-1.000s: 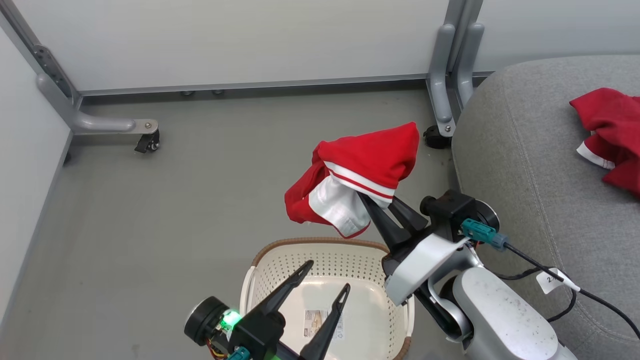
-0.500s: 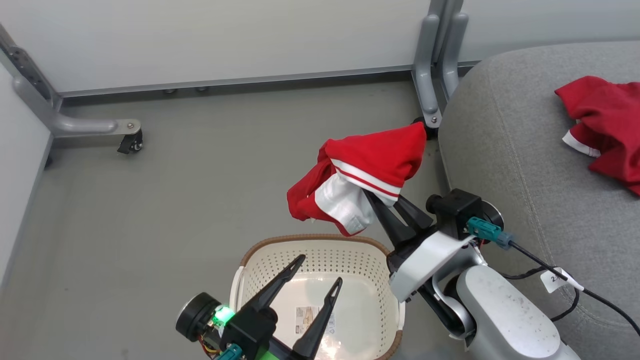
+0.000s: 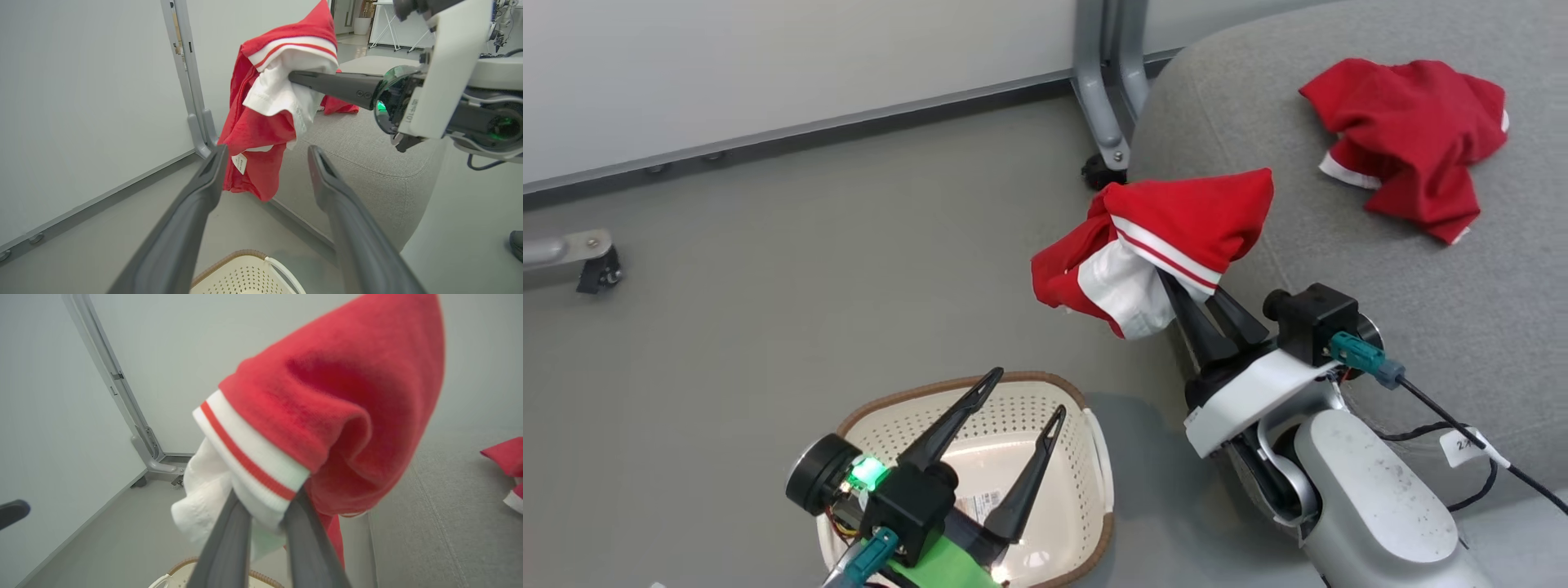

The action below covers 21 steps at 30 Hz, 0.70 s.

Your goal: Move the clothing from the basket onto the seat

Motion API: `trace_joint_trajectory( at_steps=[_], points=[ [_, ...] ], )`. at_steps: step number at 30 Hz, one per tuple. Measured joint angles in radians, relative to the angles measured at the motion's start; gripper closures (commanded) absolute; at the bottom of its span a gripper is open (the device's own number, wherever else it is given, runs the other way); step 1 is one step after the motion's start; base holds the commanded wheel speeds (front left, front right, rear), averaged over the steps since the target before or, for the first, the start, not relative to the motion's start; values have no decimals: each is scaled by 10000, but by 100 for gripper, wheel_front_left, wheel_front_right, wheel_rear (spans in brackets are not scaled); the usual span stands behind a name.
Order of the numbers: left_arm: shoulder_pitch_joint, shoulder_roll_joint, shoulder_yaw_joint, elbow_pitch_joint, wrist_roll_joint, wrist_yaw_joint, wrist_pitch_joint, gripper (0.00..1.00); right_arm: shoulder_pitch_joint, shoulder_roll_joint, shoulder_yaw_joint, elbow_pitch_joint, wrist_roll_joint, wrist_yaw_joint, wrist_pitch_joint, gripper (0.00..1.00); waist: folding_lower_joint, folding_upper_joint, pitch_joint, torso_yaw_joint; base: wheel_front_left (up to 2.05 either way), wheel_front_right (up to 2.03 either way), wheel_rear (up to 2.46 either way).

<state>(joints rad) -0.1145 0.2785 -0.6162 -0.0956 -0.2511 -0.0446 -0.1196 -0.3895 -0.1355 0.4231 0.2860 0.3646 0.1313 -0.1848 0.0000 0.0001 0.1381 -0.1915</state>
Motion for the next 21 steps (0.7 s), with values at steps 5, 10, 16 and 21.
trace_joint_trajectory(
  at_steps=[5,10,16,21],
  points=[
    [-151,148,-33,-107,44,-31,169,0,10,100,-311,65,-31,2,-148,100,0,0,206,-829,0,0,0],
    [-242,215,-142,-226,58,-86,345,0,126,205,-637,150,-33,0,-299,100,0,0,422,-1672,0,0,0],
    [-416,291,-244,-481,58,-111,585,0,183,240,-1149,240,-48,0,-476,100,0,0,786,-2585,0,0,0],
    [-570,418,-263,-677,81,-111,732,0,71,199,-1783,416,-90,2,-600,100,0,0,1223,-2868,0,0,0]
  ],
)
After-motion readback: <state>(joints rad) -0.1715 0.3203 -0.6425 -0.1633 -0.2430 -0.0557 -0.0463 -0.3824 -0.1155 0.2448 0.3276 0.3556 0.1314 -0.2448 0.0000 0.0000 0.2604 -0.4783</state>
